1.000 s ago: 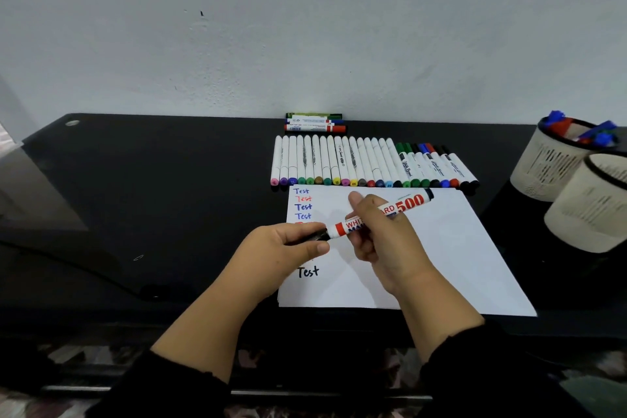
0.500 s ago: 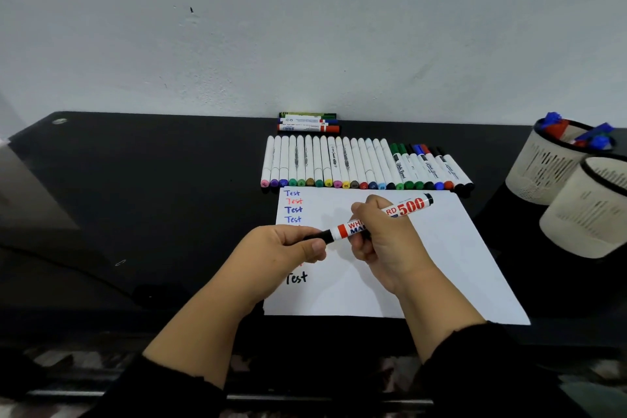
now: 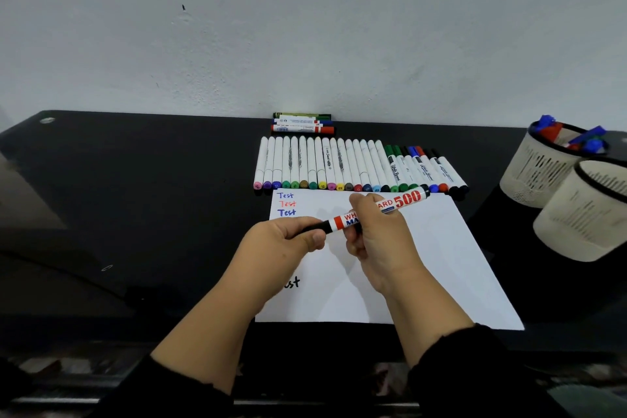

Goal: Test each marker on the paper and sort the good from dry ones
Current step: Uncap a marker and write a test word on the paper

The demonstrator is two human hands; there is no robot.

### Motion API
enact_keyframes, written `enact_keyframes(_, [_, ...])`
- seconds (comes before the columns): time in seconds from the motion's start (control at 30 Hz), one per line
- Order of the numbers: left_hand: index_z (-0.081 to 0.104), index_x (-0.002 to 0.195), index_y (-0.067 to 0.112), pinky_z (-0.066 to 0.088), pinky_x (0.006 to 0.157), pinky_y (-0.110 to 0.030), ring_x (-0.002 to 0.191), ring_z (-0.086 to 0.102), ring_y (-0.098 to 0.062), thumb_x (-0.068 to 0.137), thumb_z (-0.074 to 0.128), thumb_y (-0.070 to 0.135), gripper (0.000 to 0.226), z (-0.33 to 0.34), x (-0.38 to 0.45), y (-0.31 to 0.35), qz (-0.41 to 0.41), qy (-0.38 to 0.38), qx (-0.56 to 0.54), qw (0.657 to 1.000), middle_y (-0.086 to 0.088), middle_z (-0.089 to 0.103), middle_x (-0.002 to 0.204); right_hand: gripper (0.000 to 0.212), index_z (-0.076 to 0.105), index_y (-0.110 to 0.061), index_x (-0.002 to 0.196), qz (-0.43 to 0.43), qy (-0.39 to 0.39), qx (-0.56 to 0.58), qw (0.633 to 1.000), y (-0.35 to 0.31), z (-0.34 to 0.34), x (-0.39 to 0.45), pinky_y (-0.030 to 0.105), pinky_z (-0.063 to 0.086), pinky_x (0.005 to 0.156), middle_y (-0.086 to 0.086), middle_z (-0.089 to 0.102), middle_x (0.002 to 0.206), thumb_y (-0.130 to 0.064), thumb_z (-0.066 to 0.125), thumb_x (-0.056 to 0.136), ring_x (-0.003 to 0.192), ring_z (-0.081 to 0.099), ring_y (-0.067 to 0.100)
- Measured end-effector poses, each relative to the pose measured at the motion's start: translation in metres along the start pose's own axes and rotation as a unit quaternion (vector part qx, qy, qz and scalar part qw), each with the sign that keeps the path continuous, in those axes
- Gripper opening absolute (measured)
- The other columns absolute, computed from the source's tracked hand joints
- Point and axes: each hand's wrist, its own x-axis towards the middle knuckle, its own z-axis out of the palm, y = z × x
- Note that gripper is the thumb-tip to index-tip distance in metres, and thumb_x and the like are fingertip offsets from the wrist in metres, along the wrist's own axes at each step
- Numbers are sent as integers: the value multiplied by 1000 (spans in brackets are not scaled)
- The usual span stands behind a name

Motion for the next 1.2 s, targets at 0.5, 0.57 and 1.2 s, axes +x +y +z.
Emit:
enact_keyframes(0.5, [65,112,32,42,59,-19,69,49,-4,92,54,37,23,10,6,46,69,-21,130,989,14,62,86,27,66,-13,114,-380,114,-569,720,-21,-42,-5,26,36,65,7,60,96,-17,67,87,90,56,25])
enact_keyframes(0.57, [66,104,34,36,59,-15,75,50,-4,94,47,43,23,16,11,57,91,-46,116,988,11,65,94,23,65,-9,109,-392,139,-594,689,-35,-52,2,27,38,61,9,61,91,-14,66,87,83,56,26])
enact_keyframes(1.2, [11,150,16,6,116,-34,145,5,-19,98,24,48,62,176,142,45,229,-50,479,846,-3,7,157,15,55,-13,106,-303,267,-413,816,-126,-190,47,15,37,59,-13,50,71,-21,53,94,68,52,7])
